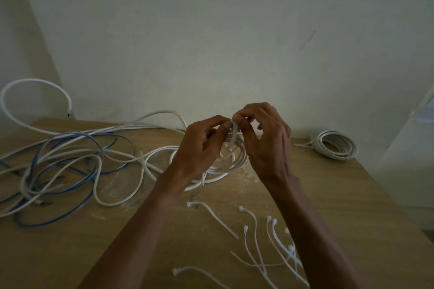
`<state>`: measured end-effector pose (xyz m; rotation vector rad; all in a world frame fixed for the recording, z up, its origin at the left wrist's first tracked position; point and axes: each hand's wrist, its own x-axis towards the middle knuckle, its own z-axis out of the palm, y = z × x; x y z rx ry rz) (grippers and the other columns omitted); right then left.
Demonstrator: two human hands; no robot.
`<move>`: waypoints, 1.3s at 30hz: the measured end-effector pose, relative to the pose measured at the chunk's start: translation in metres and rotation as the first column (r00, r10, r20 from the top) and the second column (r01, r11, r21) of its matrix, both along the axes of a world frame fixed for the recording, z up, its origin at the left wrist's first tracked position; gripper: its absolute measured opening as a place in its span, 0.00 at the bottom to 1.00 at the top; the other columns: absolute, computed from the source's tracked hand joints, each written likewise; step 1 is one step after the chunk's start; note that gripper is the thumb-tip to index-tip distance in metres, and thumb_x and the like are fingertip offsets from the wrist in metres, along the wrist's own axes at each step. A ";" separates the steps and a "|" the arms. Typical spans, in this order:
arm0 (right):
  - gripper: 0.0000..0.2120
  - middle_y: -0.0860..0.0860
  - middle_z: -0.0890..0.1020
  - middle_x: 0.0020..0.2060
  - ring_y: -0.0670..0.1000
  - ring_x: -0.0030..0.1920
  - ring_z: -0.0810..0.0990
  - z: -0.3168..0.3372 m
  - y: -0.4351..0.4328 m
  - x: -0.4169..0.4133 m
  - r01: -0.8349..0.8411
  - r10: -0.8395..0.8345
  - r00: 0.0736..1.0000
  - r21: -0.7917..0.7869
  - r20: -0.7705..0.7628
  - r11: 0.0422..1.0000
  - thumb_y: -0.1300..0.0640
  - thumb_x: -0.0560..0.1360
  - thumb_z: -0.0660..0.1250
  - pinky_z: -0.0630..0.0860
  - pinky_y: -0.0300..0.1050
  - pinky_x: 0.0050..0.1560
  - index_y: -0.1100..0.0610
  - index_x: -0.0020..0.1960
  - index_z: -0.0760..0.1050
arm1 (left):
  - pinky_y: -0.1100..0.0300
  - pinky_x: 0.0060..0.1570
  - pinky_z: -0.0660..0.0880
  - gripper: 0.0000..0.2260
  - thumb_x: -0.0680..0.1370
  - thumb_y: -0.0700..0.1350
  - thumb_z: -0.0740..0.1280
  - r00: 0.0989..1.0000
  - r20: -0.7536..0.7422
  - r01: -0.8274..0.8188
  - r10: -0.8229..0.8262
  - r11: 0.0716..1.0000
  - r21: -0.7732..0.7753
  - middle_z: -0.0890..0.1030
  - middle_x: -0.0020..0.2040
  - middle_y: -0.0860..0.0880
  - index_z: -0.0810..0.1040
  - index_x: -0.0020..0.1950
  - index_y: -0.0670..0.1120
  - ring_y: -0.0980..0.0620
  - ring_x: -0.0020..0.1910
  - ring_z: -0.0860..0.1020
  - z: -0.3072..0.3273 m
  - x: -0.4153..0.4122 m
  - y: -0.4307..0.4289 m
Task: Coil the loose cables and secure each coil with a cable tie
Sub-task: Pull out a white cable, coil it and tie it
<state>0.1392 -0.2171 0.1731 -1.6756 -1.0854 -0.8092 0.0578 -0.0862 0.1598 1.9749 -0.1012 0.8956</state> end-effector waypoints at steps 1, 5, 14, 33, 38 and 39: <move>0.02 0.48 0.81 0.45 0.48 0.45 0.77 -0.001 0.000 0.001 0.006 -0.005 1.000 -0.009 0.019 1.000 0.61 0.77 0.71 0.72 0.39 0.47 0.56 0.47 0.81 | 0.66 0.29 0.67 0.11 0.86 0.44 0.59 1.000 -0.021 0.002 -0.003 1.000 -0.024 0.78 0.30 0.57 0.82 0.55 0.44 0.60 0.25 0.72 0.000 -0.001 -0.002; 0.01 0.45 0.80 0.44 0.47 0.47 0.76 -0.001 -0.003 0.005 0.033 -0.029 0.998 -0.073 0.055 0.997 0.58 0.78 0.70 0.71 0.48 0.47 0.54 0.47 0.81 | 0.66 0.27 0.64 0.12 0.86 0.50 0.58 0.996 -0.073 0.042 -0.047 0.997 -0.067 0.74 0.28 0.57 0.80 0.56 0.49 0.59 0.23 0.67 0.005 -0.005 -0.008; 0.02 0.41 0.81 0.50 0.41 0.53 0.79 0.013 -0.010 0.007 -0.032 0.042 0.958 0.038 -0.285 0.999 0.56 0.78 0.71 0.70 0.28 0.49 0.49 0.48 0.80 | 0.55 0.36 0.79 0.10 0.83 0.46 0.65 0.987 -0.153 0.032 -0.039 0.998 -0.045 0.84 0.36 0.57 0.85 0.53 0.44 0.57 0.34 0.82 0.002 -0.004 0.000; 0.05 0.46 0.87 0.44 0.43 0.47 0.85 0.015 -0.002 -0.004 -0.137 0.245 0.874 0.272 -0.418 0.952 0.59 0.77 0.73 0.77 0.33 0.42 0.59 0.52 0.85 | 0.74 0.29 0.65 0.10 0.84 0.37 0.61 0.996 0.066 0.080 -0.067 0.973 -0.218 0.74 0.25 0.61 0.82 0.55 0.35 0.63 0.23 0.71 0.003 0.001 -0.025; 0.06 0.51 0.87 0.44 0.49 0.48 0.86 0.009 0.002 0.006 -0.113 0.321 0.774 0.380 -0.546 0.918 0.58 0.77 0.72 0.82 0.44 0.49 0.61 0.51 0.85 | 0.69 0.30 0.63 0.10 0.84 0.40 0.63 0.994 0.099 0.076 -0.052 0.963 -0.259 0.72 0.25 0.58 0.84 0.53 0.40 0.60 0.24 0.67 -0.008 0.015 -0.035; 0.07 0.52 0.87 0.43 0.51 0.48 0.86 0.006 0.002 0.011 -0.126 0.345 0.740 0.386 -0.577 0.914 0.58 0.77 0.72 0.82 0.48 0.50 0.61 0.51 0.85 | 0.70 0.30 0.64 0.10 0.84 0.39 0.63 0.995 0.091 0.059 -0.038 0.967 -0.247 0.73 0.25 0.59 0.84 0.53 0.40 0.61 0.25 0.69 -0.009 0.016 -0.037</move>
